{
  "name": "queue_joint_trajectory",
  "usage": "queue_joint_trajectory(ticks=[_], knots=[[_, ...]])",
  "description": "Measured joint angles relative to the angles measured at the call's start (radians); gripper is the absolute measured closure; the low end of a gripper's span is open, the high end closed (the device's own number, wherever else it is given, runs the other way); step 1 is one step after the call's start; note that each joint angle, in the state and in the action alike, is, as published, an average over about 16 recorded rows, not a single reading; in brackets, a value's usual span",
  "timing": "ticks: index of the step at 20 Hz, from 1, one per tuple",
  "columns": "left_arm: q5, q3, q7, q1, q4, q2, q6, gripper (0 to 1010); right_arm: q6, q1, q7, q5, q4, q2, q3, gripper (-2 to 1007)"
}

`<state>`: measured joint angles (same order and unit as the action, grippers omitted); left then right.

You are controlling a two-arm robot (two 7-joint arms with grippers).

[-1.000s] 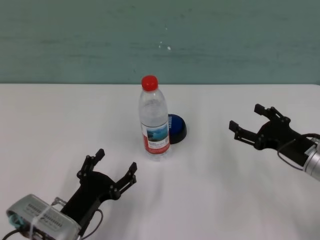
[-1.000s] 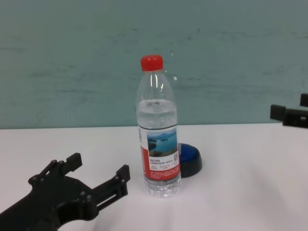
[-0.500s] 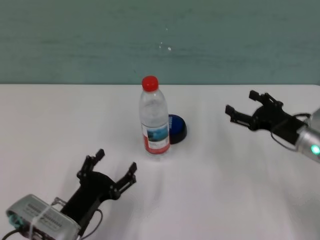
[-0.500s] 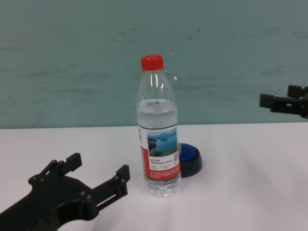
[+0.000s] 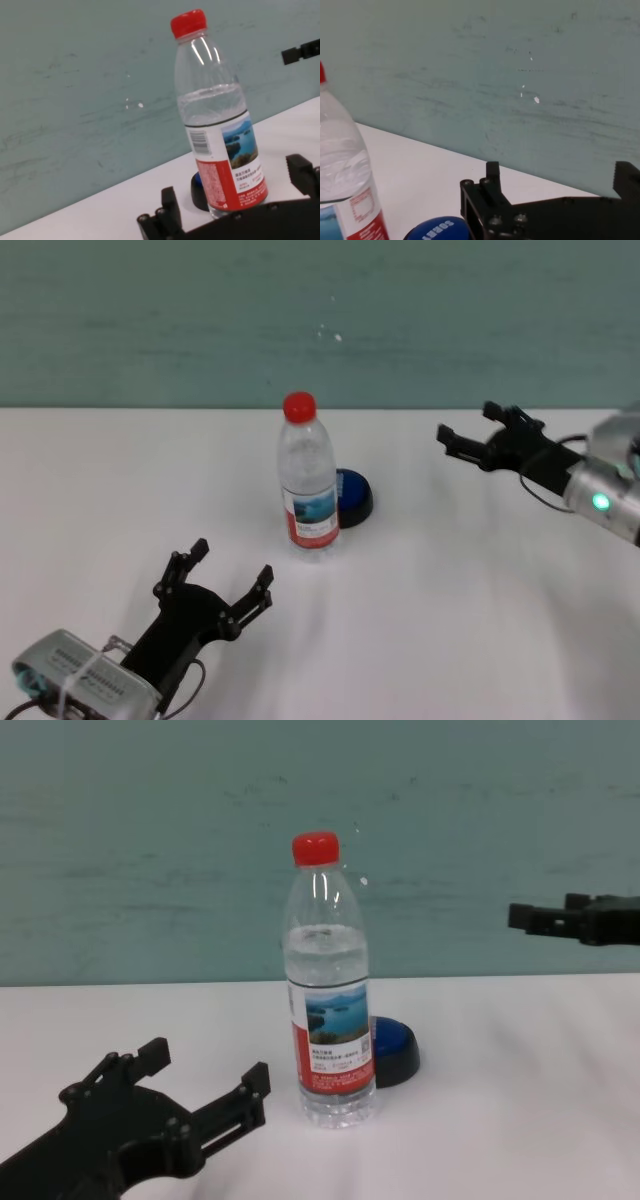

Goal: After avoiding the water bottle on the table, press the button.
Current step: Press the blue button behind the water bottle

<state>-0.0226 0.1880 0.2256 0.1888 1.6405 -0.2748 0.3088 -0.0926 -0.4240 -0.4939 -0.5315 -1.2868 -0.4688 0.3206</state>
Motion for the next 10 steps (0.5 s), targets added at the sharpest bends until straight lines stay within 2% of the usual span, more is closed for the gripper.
queue_joint_trajectory(ticks=[5,10], knots=[[0.0,0.0,0.0,0.0,0.0,0.0,0.0,10,0.006,-0.073,-0.004,0.012,0.09,0.04,0.026,2],[0.0,0.0,0.0,0.0,0.0,0.0,0.0,10,0.014,-0.128,-0.01,0.031,0.161,0.081,0.051,2]])
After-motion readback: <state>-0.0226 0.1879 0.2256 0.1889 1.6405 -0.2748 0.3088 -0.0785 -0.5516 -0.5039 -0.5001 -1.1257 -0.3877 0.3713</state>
